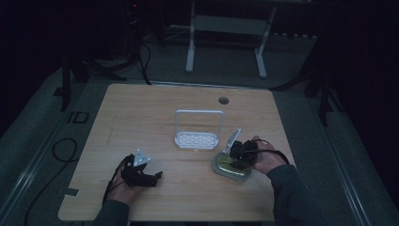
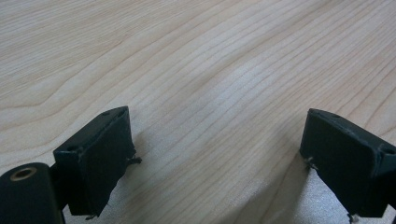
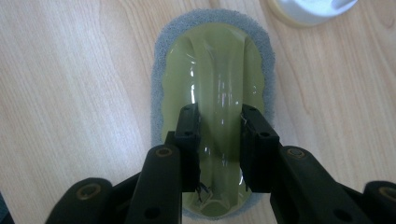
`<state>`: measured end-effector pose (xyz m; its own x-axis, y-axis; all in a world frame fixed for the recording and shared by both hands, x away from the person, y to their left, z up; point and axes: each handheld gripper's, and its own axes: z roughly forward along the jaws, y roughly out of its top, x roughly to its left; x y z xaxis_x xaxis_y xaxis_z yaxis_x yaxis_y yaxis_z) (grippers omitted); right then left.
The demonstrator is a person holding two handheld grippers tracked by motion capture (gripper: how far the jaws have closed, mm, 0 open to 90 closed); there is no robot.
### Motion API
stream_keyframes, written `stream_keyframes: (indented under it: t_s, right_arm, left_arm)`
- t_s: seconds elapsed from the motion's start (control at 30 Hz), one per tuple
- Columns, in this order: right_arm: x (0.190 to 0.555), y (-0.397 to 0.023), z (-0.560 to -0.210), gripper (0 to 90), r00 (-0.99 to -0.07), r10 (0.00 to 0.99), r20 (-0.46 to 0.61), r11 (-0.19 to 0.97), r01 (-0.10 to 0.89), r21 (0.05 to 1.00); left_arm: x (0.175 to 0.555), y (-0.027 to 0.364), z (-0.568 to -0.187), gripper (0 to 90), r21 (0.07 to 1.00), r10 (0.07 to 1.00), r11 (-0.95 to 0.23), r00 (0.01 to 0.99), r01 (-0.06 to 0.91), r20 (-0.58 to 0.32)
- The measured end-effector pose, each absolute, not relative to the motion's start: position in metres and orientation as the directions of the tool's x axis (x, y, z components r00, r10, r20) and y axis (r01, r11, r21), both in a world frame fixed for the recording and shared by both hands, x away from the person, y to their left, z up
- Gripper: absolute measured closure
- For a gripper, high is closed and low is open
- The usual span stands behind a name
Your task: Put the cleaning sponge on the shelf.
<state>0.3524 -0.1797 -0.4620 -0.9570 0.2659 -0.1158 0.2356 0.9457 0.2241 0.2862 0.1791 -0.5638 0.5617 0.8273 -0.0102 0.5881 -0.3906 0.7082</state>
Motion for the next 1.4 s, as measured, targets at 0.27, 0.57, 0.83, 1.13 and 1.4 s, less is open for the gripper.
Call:
stream_keyframes:
  t_s: [0.27,0.57,0.83,1.13,1.4]
  right_arm:
    - [0.353,-0.172,-0.458,71.3,-0.957,0.253,-0.139,0.948,0.217,0.235]
    - [0.354,-0.165,-0.453,71.3,-0.957,0.242,-0.162,0.947,0.197,0.252]
    - [0.355,-0.159,-0.451,71.3,-0.957,0.225,-0.185,0.953,0.177,0.246]
    - [0.355,-0.15,-0.445,71.4,-0.953,0.206,-0.22,0.957,0.149,0.249]
    - [0.356,-0.143,-0.445,71.3,-0.953,0.189,-0.235,0.961,0.131,0.244]
  left_arm:
    - [0.286,0.179,-0.564,9.5,0.708,0.827,-0.391,0.562,0.588,-0.009]
    - [0.286,0.179,-0.564,9.5,0.708,0.827,-0.391,0.562,0.588,-0.01]
    - [0.286,0.179,-0.564,9.5,0.708,0.827,-0.391,0.562,0.588,-0.01]
    - [0.286,0.179,-0.564,9.5,0.708,0.828,-0.39,0.561,0.588,-0.01]
    - [0.286,0.179,-0.564,9.5,0.708,0.827,-0.391,0.561,0.588,-0.01]
